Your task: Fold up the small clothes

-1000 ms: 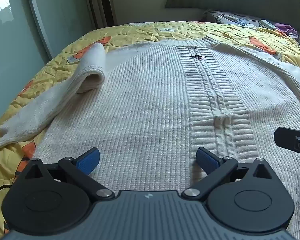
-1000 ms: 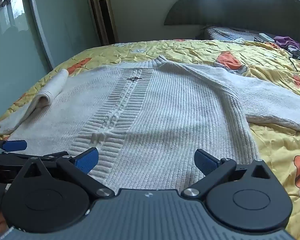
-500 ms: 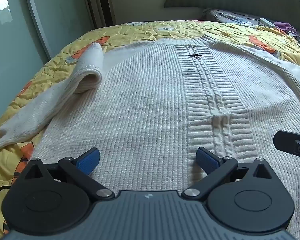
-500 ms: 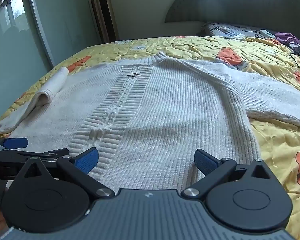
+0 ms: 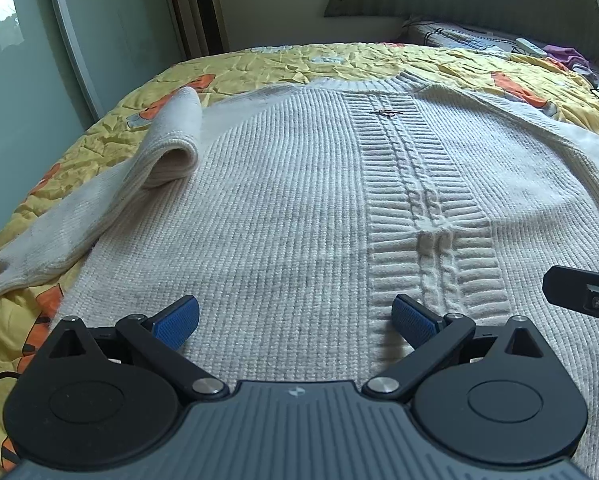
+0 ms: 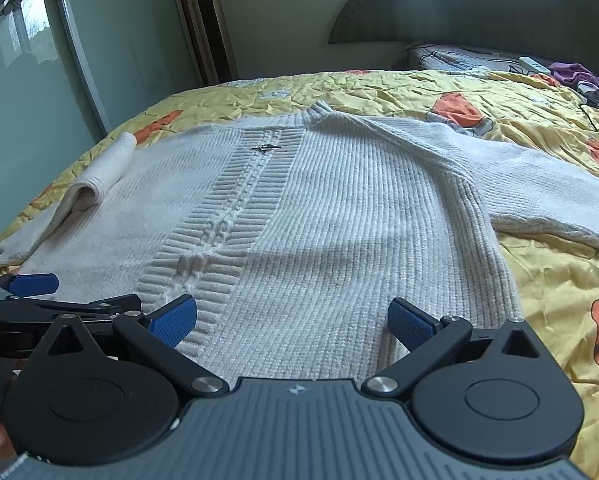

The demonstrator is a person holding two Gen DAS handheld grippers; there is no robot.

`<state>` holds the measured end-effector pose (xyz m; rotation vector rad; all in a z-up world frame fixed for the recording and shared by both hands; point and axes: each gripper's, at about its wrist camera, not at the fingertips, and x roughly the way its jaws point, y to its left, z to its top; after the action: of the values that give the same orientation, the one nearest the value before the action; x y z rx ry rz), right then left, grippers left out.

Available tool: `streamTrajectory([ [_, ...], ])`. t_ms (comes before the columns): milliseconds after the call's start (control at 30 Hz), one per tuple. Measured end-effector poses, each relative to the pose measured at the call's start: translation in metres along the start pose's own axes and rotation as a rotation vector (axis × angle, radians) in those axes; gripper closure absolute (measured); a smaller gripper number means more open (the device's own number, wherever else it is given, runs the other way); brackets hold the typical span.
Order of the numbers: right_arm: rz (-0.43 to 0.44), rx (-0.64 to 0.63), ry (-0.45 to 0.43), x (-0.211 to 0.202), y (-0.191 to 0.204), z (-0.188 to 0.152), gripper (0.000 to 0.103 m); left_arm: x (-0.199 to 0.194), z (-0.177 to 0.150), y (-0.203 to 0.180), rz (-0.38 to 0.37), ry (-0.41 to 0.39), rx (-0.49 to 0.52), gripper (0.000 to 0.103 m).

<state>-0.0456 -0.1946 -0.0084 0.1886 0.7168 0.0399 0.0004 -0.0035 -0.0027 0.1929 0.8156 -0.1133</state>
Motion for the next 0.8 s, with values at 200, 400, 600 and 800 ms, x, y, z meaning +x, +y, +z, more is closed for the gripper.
streamTrajectory([
  [200, 0.000, 0.004, -0.001, 0.0002, -0.0006, -0.0012, 0.000, -0.0012, -0.0010, -0.0019, 0.008, -0.015, 0.012, 0.000],
  [400, 0.002, 0.011, 0.001, 0.0007, -0.0034, -0.0027, 0.000, -0.0011, -0.0016, -0.0025, 0.010, -0.016, 0.009, 0.000],
  [600, 0.003, 0.019, -0.001, -0.0001, -0.0059, -0.0032, 0.000, -0.0003, -0.0019, -0.0019, 0.009, -0.013, 0.003, 0.000],
  [800, 0.003, 0.021, 0.001, 0.0005, -0.0069, -0.0040, 0.000, 0.0000, -0.0027, -0.0030, 0.016, -0.017, 0.008, 0.000],
])
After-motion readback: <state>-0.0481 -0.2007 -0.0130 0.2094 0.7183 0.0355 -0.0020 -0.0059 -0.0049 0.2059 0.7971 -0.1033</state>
